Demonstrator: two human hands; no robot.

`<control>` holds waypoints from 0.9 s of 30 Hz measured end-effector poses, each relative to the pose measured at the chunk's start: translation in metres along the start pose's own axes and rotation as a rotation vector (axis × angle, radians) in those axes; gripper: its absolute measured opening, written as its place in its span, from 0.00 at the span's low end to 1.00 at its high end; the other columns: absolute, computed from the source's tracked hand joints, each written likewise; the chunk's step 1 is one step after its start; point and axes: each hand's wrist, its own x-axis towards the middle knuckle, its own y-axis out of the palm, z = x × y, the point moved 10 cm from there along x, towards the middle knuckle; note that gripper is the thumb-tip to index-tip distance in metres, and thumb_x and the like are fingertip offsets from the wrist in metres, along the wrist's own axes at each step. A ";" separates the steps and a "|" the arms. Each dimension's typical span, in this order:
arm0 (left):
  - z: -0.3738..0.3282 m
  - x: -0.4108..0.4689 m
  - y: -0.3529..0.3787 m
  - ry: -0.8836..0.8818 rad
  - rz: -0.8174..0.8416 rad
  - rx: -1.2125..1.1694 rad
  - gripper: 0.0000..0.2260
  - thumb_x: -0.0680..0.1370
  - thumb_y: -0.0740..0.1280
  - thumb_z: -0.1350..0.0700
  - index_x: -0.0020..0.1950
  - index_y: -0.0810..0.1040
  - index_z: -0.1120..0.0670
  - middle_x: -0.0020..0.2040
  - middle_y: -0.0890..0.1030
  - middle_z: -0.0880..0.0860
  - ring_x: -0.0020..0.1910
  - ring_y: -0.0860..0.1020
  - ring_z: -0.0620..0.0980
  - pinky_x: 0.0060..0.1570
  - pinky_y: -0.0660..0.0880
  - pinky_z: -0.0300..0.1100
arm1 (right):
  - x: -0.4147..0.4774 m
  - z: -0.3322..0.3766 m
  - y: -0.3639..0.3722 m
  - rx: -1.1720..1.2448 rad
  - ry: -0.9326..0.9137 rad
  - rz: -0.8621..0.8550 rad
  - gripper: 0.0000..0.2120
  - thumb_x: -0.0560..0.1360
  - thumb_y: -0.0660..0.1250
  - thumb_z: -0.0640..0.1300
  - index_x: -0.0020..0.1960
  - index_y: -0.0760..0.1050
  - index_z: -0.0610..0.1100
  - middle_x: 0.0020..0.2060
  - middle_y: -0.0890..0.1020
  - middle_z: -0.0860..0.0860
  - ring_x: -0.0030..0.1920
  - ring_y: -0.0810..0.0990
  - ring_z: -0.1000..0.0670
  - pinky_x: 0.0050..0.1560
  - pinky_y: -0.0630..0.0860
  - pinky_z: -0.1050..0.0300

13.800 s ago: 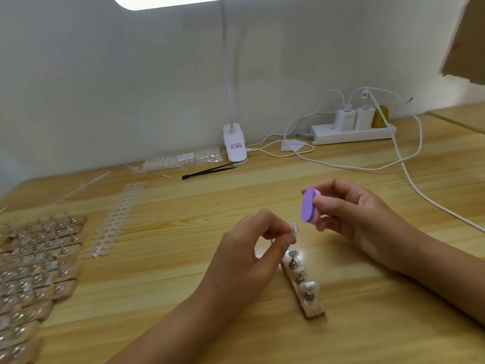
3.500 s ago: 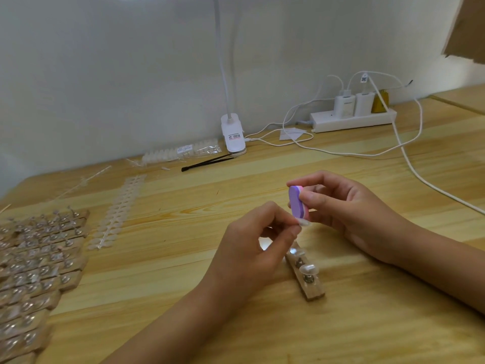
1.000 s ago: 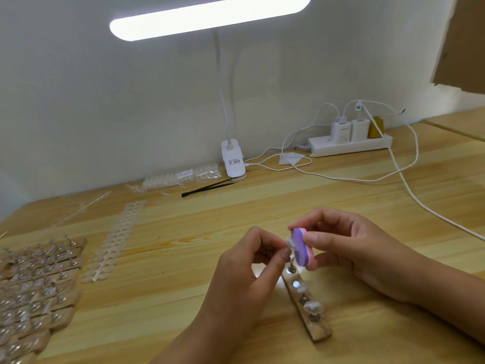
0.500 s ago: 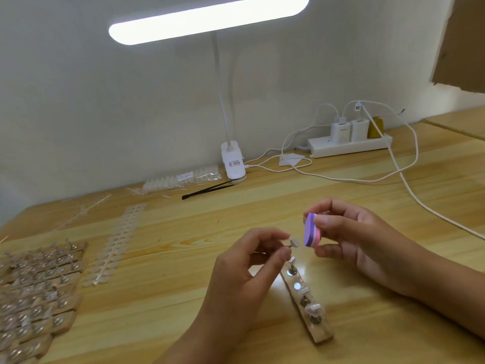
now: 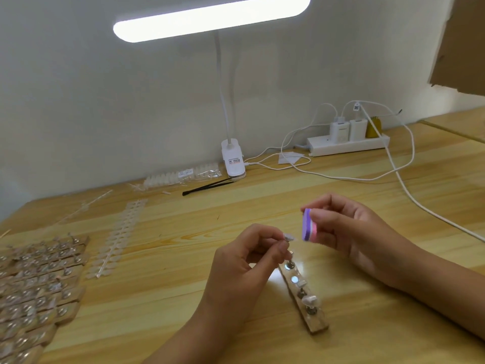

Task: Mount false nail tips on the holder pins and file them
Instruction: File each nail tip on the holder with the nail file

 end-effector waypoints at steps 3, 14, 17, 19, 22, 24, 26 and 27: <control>-0.002 0.000 0.000 0.021 0.009 0.027 0.05 0.76 0.69 0.57 0.49 0.80 0.47 0.41 0.85 0.48 0.42 0.84 0.45 0.44 0.77 0.34 | -0.005 -0.006 0.022 -0.072 0.033 0.156 0.07 0.68 0.76 0.46 0.45 0.83 0.46 0.38 0.81 0.49 0.37 0.81 0.54 0.42 0.79 0.63; -0.005 -0.001 0.004 0.057 0.032 0.058 0.05 0.77 0.69 0.59 0.49 0.80 0.48 0.41 0.84 0.47 0.43 0.84 0.46 0.45 0.77 0.33 | 0.002 -0.009 0.013 -0.026 0.039 0.043 0.04 0.69 0.76 0.41 0.43 0.84 0.46 0.34 0.79 0.51 0.34 0.79 0.57 0.37 0.78 0.65; -0.005 -0.001 0.004 0.051 0.035 0.041 0.06 0.77 0.69 0.59 0.49 0.80 0.48 0.42 0.85 0.48 0.43 0.84 0.46 0.45 0.77 0.34 | 0.002 -0.007 0.002 0.029 0.050 -0.005 0.04 0.68 0.76 0.42 0.42 0.84 0.46 0.32 0.79 0.50 0.33 0.79 0.56 0.36 0.78 0.65; -0.003 0.000 0.004 0.041 0.032 0.028 0.05 0.77 0.69 0.58 0.49 0.80 0.47 0.42 0.85 0.48 0.44 0.84 0.46 0.45 0.77 0.34 | -0.002 -0.009 0.011 0.001 0.076 0.094 0.07 0.67 0.77 0.44 0.44 0.84 0.47 0.35 0.80 0.50 0.35 0.79 0.56 0.38 0.78 0.64; -0.003 -0.001 0.007 0.041 0.050 0.022 0.03 0.78 0.69 0.56 0.48 0.79 0.47 0.42 0.84 0.48 0.44 0.84 0.46 0.45 0.77 0.34 | 0.002 -0.011 0.014 0.000 0.053 0.070 0.07 0.68 0.77 0.43 0.45 0.84 0.46 0.36 0.80 0.51 0.36 0.80 0.57 0.39 0.78 0.65; -0.002 -0.001 0.008 0.034 0.064 0.014 0.02 0.77 0.69 0.55 0.48 0.79 0.47 0.42 0.84 0.47 0.44 0.84 0.46 0.46 0.77 0.35 | 0.006 -0.010 0.003 0.059 0.045 -0.032 0.06 0.68 0.76 0.42 0.44 0.84 0.44 0.34 0.79 0.50 0.34 0.79 0.57 0.37 0.78 0.65; -0.001 0.000 0.007 0.018 0.055 0.002 0.04 0.78 0.69 0.57 0.48 0.79 0.47 0.42 0.85 0.47 0.44 0.83 0.45 0.45 0.76 0.34 | 0.004 -0.009 0.000 0.071 0.066 -0.025 0.05 0.69 0.76 0.41 0.44 0.84 0.43 0.34 0.79 0.50 0.33 0.79 0.57 0.36 0.78 0.65; 0.000 0.001 0.006 0.008 0.047 -0.010 0.05 0.78 0.69 0.58 0.48 0.80 0.48 0.41 0.85 0.48 0.44 0.83 0.45 0.45 0.76 0.33 | 0.002 -0.010 0.004 0.050 0.079 0.027 0.06 0.68 0.76 0.42 0.45 0.84 0.44 0.34 0.79 0.50 0.34 0.79 0.57 0.36 0.77 0.66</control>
